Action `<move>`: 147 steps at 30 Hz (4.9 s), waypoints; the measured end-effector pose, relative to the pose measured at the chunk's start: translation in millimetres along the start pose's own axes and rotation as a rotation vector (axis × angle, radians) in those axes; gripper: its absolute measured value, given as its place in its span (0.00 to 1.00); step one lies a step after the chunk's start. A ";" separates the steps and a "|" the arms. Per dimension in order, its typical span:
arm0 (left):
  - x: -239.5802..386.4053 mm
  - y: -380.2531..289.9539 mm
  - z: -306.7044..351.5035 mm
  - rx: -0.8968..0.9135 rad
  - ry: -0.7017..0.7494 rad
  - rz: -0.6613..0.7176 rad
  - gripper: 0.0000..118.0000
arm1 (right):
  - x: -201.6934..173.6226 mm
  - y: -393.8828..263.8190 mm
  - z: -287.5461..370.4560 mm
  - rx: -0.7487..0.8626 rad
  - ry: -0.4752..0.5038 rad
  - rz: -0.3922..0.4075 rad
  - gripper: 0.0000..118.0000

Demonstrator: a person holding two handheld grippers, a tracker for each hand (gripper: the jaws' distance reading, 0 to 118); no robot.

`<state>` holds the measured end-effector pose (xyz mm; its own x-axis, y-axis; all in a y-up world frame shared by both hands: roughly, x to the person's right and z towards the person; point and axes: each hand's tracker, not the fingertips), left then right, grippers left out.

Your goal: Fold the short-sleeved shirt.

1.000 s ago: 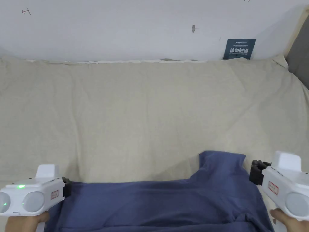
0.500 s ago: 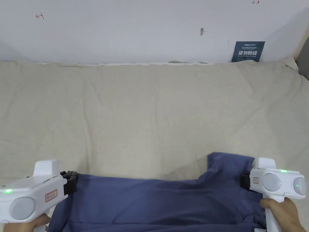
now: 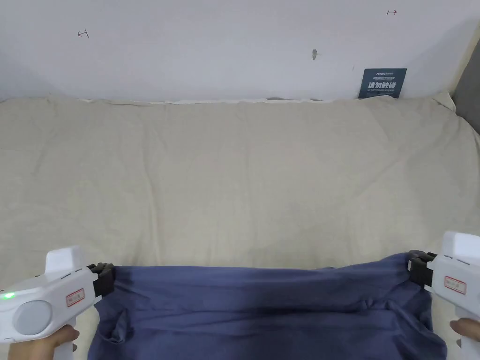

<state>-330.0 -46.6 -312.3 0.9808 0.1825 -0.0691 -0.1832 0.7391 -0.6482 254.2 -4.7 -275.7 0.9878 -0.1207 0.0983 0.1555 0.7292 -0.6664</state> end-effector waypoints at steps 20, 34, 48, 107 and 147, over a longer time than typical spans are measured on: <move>-13.7 -112.8 14.2 -0.225 0.092 0.078 0.05 | 23.5 -136.5 -7.1 -0.215 -0.091 -0.094 0.10; 66.4 -7.4 116.5 0.405 0.040 -0.098 0.99 | -55.1 -21.3 101.0 0.430 -0.090 0.115 0.88; 100.0 -4.4 133.8 0.570 0.002 -0.205 0.00 | -110.4 -23.2 118.0 0.566 -0.114 0.153 0.01; -78.7 -31.4 73.9 -0.157 0.178 -0.035 0.09 | -89.7 -17.6 76.5 0.425 -0.075 0.144 0.01; 76.2 -54.7 65.8 0.138 0.005 -0.051 0.11 | -73.2 -22.0 90.9 0.425 -0.087 0.100 0.01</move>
<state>-249.7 -30.5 -232.2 0.9892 0.1400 -0.0427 -0.1408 0.8295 -0.5404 179.3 49.4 -201.0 0.9924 0.0080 0.1226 0.0312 0.9488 -0.3143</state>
